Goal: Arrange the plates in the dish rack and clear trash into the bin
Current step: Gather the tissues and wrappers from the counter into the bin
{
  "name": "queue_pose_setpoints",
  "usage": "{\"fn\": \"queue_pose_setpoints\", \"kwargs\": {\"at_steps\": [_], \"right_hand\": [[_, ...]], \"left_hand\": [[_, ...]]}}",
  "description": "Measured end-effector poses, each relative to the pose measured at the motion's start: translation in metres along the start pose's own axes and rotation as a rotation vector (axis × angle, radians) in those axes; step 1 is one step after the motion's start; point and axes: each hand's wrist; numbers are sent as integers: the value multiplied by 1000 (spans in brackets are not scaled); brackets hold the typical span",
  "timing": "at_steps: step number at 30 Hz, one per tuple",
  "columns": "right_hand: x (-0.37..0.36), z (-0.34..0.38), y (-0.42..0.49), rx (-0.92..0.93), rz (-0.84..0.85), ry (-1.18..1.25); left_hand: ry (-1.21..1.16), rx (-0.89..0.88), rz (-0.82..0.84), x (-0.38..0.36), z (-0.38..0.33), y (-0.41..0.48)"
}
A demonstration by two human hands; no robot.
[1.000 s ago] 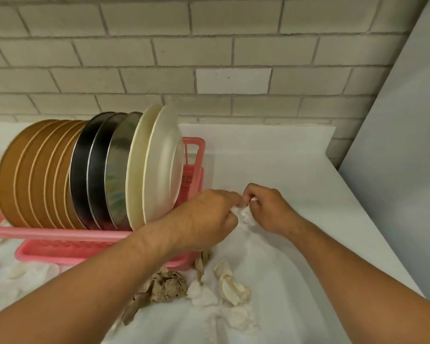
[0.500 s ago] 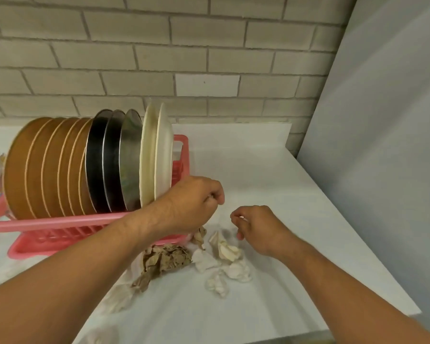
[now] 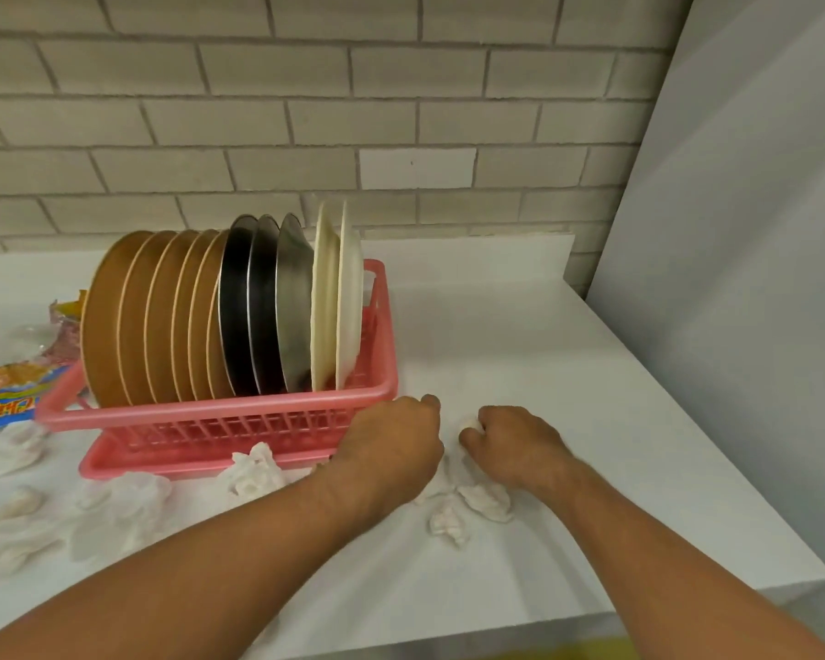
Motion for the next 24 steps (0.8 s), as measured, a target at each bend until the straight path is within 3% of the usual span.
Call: {"fn": "queue_pose_setpoints", "kwargs": {"at_steps": [3, 7, 12, 15, 19, 24], "right_hand": [[8, -12, 3, 30, -78, 32], [17, -26, 4, 26, -150, 140], [13, -38, 1, -13, -154, 205], [7, -39, 1, -28, -152, 265], [10, -31, -2, -49, -168, 412], [19, -11, -19, -53, -204, 504]], "left_hand": [[148, 63, 90, -11, -14, 12], [170, 188, 212, -20, -20, 33], [132, 237, 231, -27, -15, 50], [42, 222, 181, -32, -16, 55], [-242, 157, -34, -33, -14, 49], [-232, 22, -121, -13, -8, 20]]}}
Point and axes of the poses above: each hand's wrist, its own y-axis towards the middle knuckle, its own x-axis out of the back of the hand, z = x × y, and after that the axes turned 3 degrees about -y, right-handed
